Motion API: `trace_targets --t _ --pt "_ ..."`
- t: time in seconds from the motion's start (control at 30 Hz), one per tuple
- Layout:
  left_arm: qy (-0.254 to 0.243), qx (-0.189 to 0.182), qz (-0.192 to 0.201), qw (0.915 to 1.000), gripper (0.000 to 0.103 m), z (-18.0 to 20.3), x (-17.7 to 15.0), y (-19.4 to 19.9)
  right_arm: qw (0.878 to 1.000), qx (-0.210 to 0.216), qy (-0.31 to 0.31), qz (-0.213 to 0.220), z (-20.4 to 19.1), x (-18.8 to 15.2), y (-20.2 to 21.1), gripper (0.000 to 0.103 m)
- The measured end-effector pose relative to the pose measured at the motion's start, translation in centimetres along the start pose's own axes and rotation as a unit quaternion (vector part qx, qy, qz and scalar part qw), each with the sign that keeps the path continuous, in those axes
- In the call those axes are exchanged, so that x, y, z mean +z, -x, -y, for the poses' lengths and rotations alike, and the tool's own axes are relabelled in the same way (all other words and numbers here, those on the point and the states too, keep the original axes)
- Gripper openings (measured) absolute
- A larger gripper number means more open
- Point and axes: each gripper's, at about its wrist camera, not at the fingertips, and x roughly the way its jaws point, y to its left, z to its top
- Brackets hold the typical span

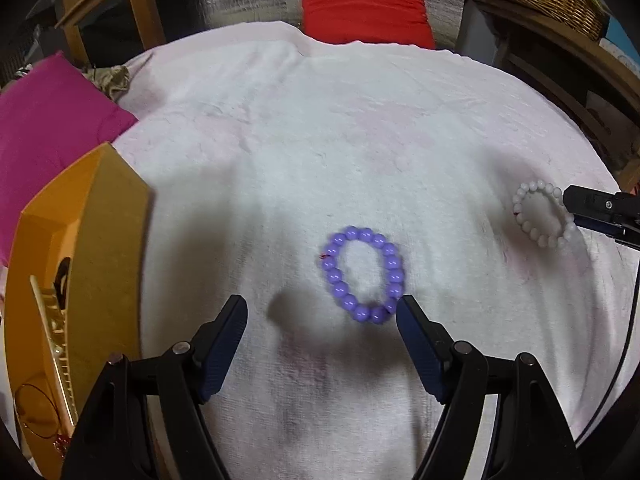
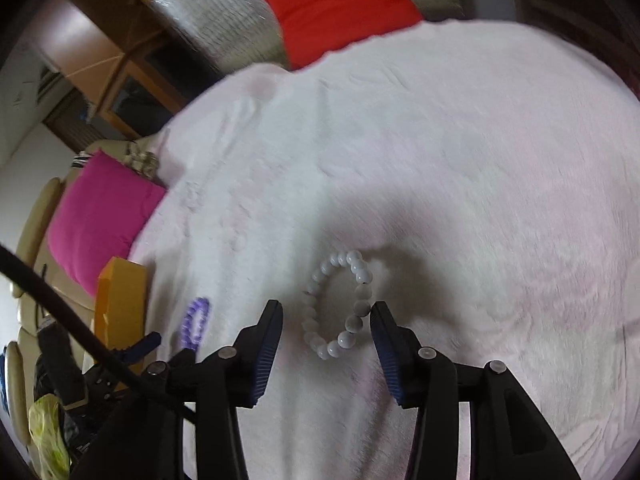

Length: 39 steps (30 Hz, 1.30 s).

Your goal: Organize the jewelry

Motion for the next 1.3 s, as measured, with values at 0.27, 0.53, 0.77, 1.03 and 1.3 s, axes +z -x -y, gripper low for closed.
trace_targets --t 0.27,0.53,0.77,1.03,1.3 --pt "-0.004 -0.005 -0.011 0.9999 0.077 0.0 -0.2 -0.8 0.999 -0.023 0.01 -0.027 -0.3 0.1 -2.3 0.05" --pt "-0.001 -0.015 -0.016 0.9998 0.077 0.2 -0.5 -1.1 0.995 -0.06 0.072 -0.026 -2.2 -0.8 -3.0 0.062" --pt "0.014 -0.028 -0.013 0.9994 0.077 0.1 -0.2 -1.4 0.988 -0.088 0.126 -0.017 -2.8 -1.7 -3.2 0.062" --pt "0.021 -0.04 -0.006 0.9989 0.077 0.5 0.2 -1.4 0.976 -0.145 0.164 0.007 -3.6 -2.1 -3.6 0.036" --pt "0.023 -0.032 -0.001 0.9992 0.052 0.9 0.7 -2.0 0.982 -0.127 0.137 0.009 -2.2 -1.3 -3.1 0.021"
